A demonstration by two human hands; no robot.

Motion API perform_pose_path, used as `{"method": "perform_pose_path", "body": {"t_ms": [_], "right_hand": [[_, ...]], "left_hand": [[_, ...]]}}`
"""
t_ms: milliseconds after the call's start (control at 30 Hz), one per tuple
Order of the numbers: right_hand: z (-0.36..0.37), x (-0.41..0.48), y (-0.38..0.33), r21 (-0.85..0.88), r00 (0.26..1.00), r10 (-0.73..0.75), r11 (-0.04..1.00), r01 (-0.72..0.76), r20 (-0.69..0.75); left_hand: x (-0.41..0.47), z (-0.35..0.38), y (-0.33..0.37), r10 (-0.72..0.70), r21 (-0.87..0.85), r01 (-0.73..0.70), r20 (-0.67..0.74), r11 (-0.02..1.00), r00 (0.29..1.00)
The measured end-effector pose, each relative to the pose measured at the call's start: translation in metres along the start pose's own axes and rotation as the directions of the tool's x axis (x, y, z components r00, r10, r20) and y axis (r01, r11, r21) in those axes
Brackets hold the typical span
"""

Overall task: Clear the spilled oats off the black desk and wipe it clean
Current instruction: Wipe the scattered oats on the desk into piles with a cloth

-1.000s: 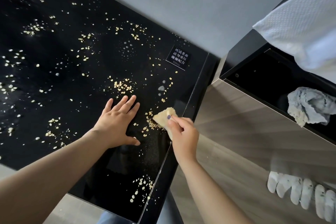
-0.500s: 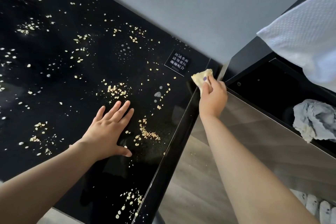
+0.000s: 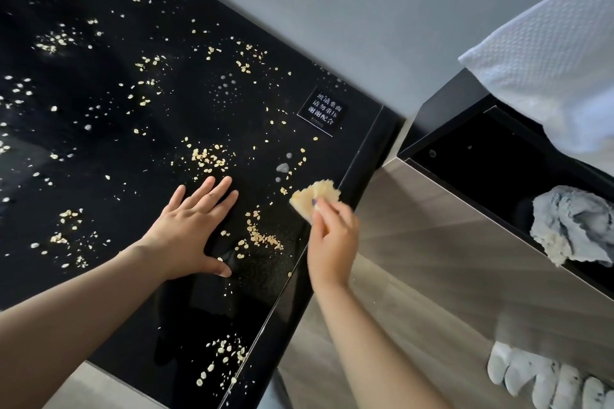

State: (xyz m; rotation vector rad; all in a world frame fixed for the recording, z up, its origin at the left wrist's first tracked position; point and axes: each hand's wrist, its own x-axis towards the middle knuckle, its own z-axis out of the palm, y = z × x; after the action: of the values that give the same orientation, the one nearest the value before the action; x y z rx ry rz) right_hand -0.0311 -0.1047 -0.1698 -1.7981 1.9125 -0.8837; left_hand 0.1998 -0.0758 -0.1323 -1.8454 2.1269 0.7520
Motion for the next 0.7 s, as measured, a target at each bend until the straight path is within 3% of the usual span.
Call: {"method": "perform_pose_path", "body": {"t_ms": [167,233,467,700], "right_hand": [[-0.011,-0.054,-0.023,0.222,0.977,0.081,0.967,-0.124,0.195],[-0.021,-0.047,-0.024,0.287,0.969,0.126,0.940,-0.185,0.212],[-0.047,0.038,0.005,0.272,0.970,0.244,0.933,-0.236,0.004],[-0.018,0.126,0.017,0.127,0.970,0.223,0.969,-0.211,-0.093]], "left_hand": [[-0.001,-0.003,0.003,-0.006,0.024,0.005,0.017,1.000,1.000],[-0.001,-0.004,0.004,-0.018,0.030,0.017,0.025,0.999,1.000],[-0.001,-0.006,0.011,-0.067,0.058,0.063,0.060,0.996,0.996],[0.001,-0.001,0.007,-0.055,0.047,0.052,0.054,0.998,0.997]]}}
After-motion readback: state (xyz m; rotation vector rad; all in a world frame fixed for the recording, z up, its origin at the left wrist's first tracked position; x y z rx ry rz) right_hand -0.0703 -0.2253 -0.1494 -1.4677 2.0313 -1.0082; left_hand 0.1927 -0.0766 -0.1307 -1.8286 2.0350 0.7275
